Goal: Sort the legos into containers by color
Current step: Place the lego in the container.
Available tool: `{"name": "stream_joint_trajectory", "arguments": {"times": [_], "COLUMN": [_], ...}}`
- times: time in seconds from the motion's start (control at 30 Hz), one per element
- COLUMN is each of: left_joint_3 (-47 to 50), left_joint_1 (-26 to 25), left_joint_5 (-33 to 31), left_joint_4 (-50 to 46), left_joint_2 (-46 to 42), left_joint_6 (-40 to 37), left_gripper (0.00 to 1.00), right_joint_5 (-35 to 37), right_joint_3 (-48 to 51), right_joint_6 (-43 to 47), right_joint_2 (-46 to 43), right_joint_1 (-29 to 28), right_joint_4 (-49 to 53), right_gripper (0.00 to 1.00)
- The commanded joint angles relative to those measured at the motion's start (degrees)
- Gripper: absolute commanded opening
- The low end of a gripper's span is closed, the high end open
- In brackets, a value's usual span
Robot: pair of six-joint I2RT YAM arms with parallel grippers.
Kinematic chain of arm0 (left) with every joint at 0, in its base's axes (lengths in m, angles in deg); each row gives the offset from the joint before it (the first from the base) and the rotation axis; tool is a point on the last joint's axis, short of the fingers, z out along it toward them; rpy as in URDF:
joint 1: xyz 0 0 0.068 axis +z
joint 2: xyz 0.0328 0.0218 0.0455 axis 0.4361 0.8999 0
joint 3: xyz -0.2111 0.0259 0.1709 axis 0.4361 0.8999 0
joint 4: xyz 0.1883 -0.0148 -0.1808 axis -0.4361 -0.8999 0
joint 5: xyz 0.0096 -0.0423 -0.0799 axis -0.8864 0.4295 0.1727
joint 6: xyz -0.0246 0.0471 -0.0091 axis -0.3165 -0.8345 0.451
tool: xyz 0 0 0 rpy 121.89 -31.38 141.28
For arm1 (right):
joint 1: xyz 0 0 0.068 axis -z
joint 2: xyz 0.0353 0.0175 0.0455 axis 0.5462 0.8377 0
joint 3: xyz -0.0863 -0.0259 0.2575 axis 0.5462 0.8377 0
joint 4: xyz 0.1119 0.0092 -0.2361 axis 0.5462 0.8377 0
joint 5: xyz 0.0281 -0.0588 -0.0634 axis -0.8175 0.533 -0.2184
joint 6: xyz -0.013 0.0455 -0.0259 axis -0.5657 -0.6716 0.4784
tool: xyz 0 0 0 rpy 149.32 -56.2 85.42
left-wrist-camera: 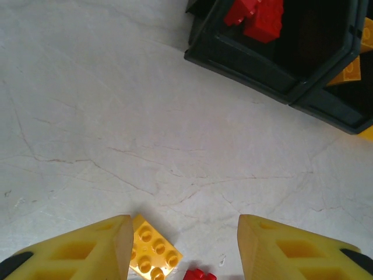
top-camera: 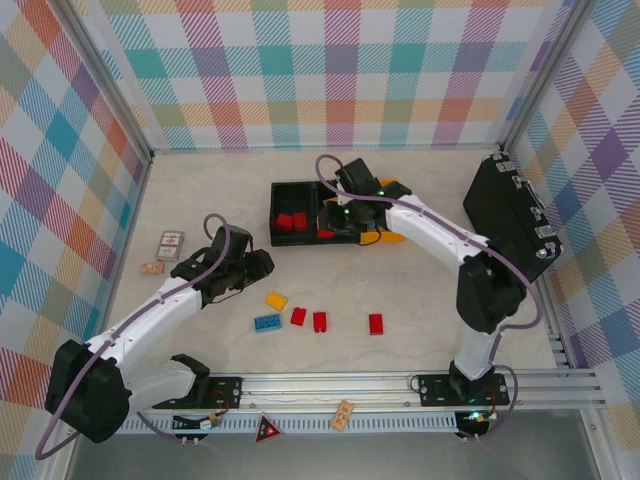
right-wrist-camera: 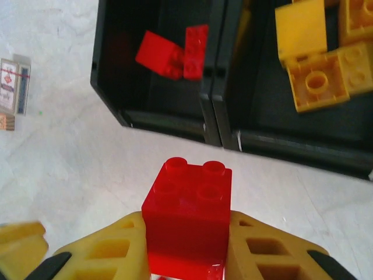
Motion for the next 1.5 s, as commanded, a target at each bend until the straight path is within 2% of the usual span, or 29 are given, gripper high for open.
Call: {"name": "stream_joint_trajectory", "arguments": {"times": [0.0,0.33,0.7,0.87,1.0,1.17,1.47], "left_joint_3": [1.0,1.8,2.1,2.1,2.1,1.9,1.7], "left_joint_1": [0.4,0.8,0.8,0.8,0.8,0.8,0.8], "left_joint_5": [0.0,1.4,2.1,2.0,1.8,1.9,2.6], "left_joint_4": [-0.6,5.4,5.0,4.9,4.8,4.5,1.7], "left_joint_2": [-1.1,-0.8,0.8,0.9,0.9,1.1,1.4], "left_joint_6": [1.1,2.0,2.0,1.9,1.9,1.9,1.2], "left_gripper": [0.50,0.51,0.51,0.51,0.51,0.51,0.52], "right_joint_5": [-0.5,2.0,9.1,10.2,10.5,9.7,7.2], "right_joint_3": [-6.3,-25.6,-43.9,-48.9,-49.0,-47.5,-21.9], "right_joint_6": [1.9,3.0,4.7,5.1,4.9,5.2,5.6], "right_joint_2": [4.6,19.8,32.6,35.4,35.1,32.4,13.2], "right_joint_1": [-0.2,-0.1,0.0,-0.1,0.0,-0.3,-1.0], "right_joint_4": [1.0,5.5,12.8,15.1,15.0,14.7,2.1], "right_gripper": [0.29,0.28,0.31,0.40,0.51,0.52,0.53]}}
